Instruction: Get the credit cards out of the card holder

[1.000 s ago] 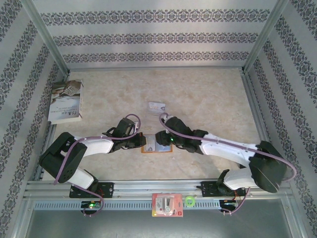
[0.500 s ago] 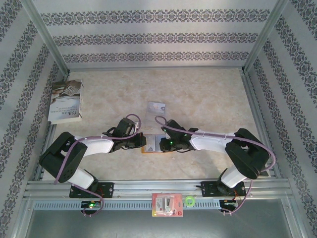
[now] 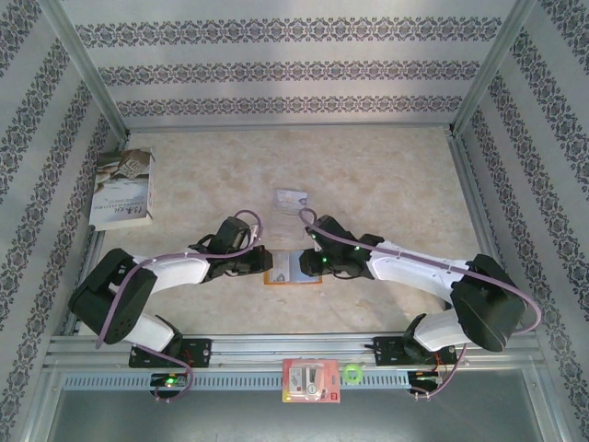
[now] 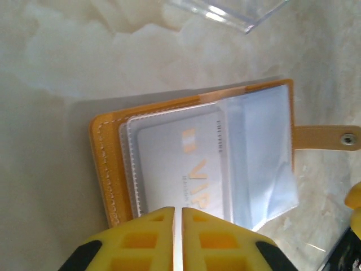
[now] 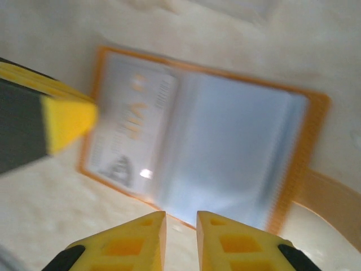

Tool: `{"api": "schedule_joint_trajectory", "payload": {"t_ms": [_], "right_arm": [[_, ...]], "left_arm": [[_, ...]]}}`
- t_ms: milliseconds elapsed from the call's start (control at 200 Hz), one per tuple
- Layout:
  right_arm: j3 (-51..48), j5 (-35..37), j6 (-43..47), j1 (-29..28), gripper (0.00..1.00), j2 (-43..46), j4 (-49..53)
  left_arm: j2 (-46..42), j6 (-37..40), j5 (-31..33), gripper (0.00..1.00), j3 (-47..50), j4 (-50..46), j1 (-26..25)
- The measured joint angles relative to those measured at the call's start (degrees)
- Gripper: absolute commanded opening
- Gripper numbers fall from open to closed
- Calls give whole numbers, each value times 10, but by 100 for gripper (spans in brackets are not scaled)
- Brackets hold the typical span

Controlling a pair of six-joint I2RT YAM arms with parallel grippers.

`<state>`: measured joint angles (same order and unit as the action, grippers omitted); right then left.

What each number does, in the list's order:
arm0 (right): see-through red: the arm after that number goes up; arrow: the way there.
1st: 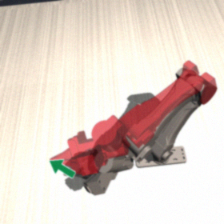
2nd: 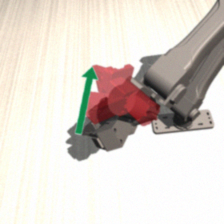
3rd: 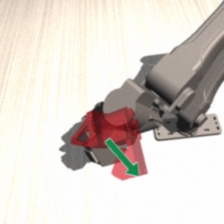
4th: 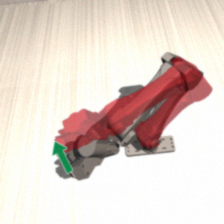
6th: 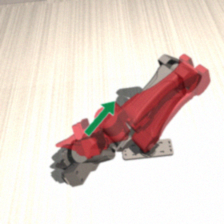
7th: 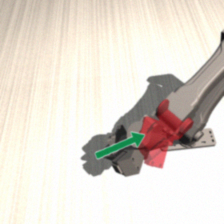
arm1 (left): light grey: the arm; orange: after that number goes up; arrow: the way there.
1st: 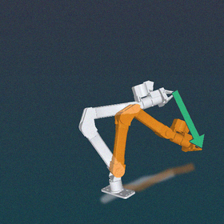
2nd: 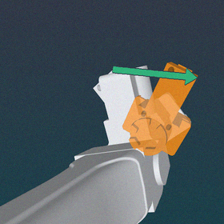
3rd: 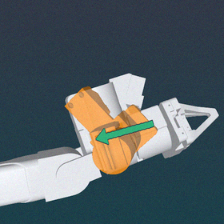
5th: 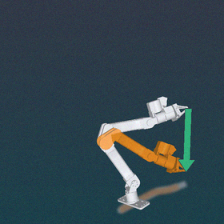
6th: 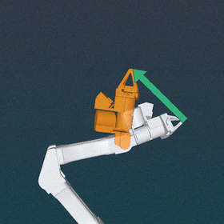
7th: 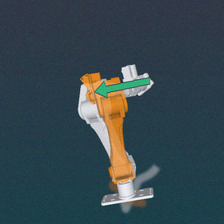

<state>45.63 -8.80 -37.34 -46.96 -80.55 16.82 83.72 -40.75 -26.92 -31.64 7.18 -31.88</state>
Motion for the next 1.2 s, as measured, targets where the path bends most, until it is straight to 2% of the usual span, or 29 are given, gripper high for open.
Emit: {"api": "schedule_joint_trajectory", "payload": {"t_ms": [165,390,1204], "right_arm": [[42,-68,-9,11,23,-53,-47],[47,-111,-44,18,23,-134,-71],[42,-122,-80,34,18,-173,-103]], "left_arm": [[-25,6,4,15,0,-7,0],[9,18,18,10,0,-16,0],[35,31,20,3,-9,-20,0]]}}
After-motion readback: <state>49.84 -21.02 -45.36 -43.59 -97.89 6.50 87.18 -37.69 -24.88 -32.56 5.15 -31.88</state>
